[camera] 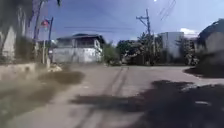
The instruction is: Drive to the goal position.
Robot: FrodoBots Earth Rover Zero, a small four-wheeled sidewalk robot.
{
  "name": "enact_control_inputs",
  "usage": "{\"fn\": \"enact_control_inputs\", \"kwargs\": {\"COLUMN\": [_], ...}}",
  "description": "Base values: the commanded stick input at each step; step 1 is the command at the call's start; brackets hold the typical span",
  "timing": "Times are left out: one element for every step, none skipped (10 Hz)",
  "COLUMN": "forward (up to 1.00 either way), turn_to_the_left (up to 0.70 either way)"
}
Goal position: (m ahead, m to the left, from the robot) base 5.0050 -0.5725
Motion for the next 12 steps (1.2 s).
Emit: {"fn": "enact_control_inputs", "kwargs": {"forward": [1.00,1.00,1.00,1.00,1.00,1.00,1.00,1.00,1.00,1.00,1.00,1.00], "turn_to_the_left": [-0.37,-0.32,-0.07,-0.01,-0.01,-0.01,-0.01,-0.01,-0.01,-0.01,-0.01,-0.01]}}
